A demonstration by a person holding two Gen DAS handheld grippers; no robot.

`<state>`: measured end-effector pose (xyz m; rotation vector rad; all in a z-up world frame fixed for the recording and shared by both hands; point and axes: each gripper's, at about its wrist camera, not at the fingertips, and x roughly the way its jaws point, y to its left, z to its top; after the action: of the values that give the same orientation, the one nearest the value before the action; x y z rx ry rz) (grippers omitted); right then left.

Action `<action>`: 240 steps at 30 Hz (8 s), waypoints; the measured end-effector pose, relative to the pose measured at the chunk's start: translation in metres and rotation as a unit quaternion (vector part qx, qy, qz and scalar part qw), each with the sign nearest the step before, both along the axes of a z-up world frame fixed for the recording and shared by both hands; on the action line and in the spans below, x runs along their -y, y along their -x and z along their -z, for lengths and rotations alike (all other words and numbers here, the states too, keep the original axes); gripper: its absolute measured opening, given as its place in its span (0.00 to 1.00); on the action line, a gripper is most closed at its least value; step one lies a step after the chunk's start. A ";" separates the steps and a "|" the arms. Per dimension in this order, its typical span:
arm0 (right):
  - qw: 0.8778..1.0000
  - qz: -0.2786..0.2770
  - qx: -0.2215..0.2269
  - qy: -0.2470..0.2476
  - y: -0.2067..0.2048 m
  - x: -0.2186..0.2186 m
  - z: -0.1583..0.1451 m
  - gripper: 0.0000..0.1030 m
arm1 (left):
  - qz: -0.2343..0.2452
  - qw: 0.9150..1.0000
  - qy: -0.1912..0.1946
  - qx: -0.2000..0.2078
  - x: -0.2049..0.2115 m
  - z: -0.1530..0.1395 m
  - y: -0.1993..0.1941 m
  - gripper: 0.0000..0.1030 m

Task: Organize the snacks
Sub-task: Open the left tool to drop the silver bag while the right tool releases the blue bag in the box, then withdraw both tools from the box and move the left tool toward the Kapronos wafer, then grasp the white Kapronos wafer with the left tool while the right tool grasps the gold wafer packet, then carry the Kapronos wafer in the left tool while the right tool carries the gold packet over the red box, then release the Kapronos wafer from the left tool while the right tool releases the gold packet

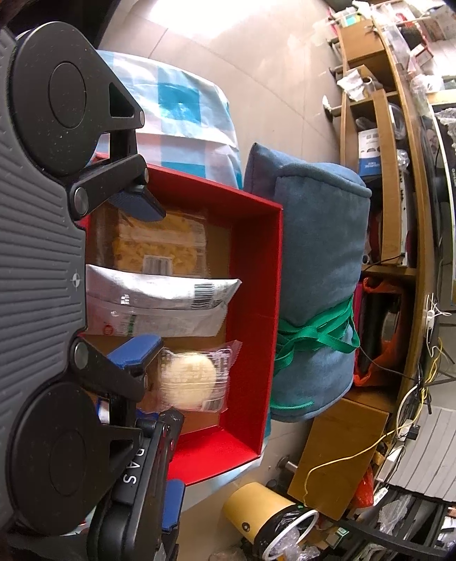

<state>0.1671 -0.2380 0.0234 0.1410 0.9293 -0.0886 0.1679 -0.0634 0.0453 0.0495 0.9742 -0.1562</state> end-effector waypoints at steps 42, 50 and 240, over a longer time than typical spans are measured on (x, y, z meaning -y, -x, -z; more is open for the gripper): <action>0.996 -0.066 -0.052 -0.012 0.078 -0.039 0.007 0.69 | 0.011 0.991 -0.007 -0.136 -0.063 0.070 0.054 0.76; 0.996 -0.064 -0.060 -0.019 0.078 -0.038 0.010 0.69 | 0.008 0.989 -0.008 -0.147 -0.055 0.069 0.057 0.67; 0.997 -0.052 -0.044 0.044 -0.019 -0.030 0.022 0.35 | 0.000 0.997 -0.071 -0.040 0.024 0.033 -0.028 0.65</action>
<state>0.1862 -0.2084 0.0014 0.0064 1.0163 -0.0397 0.1961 -0.0872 0.0118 0.1755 1.0652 -0.0893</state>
